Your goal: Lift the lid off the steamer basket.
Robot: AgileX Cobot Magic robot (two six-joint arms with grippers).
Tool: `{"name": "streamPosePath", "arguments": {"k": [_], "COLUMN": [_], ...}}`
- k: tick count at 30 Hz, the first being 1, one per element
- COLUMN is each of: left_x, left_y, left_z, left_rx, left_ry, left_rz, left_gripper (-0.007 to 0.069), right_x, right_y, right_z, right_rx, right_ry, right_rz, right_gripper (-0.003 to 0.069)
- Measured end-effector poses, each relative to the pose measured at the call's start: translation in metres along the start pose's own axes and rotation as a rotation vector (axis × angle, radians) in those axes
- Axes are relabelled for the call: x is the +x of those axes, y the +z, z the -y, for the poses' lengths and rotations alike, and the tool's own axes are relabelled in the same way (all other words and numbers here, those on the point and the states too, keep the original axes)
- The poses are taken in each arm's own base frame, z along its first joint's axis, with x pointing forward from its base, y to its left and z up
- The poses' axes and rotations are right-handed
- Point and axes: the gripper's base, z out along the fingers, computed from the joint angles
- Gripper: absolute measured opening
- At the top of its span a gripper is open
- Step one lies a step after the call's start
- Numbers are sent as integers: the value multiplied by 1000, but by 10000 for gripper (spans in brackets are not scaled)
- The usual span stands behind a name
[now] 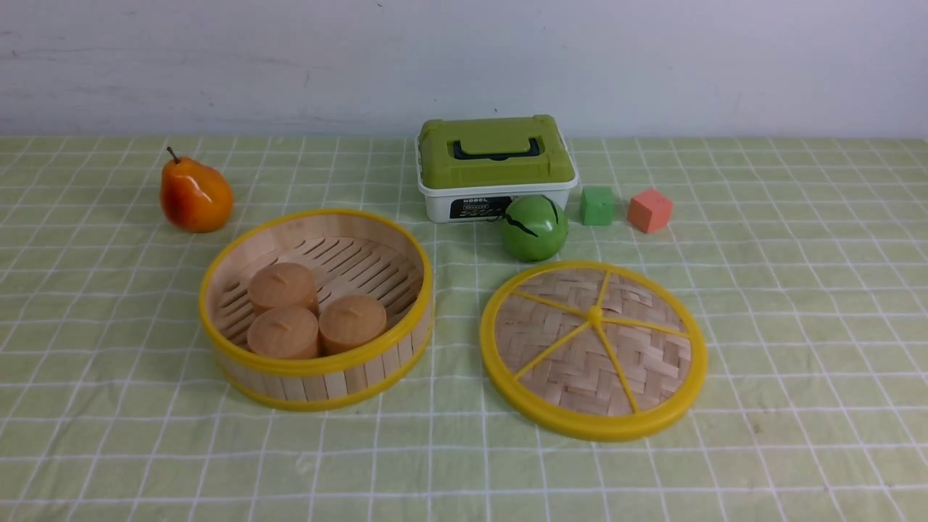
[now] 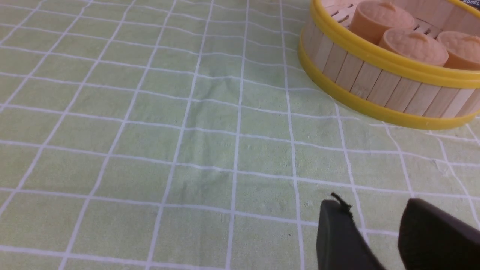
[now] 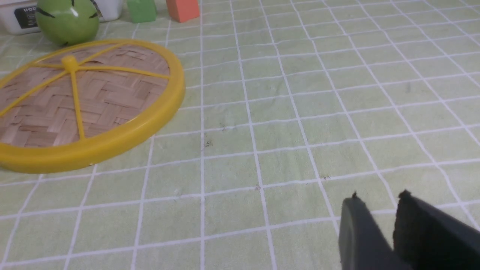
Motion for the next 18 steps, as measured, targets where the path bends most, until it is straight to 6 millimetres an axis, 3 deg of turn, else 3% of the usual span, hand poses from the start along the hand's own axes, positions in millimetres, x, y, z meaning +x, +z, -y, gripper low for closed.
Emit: {"name": "streamPosePath", "arguments": {"k": [18], "left_x": [0], "left_y": [0], "left_z": [0], "left_rx": [0], "left_ry": [0], "left_rz": [0], "left_gripper": [239], "right_x": [0], "right_y": [0], "right_z": [0], "right_rx": [0], "right_ry": [0], "right_rz": [0], "right_gripper": [146]}}
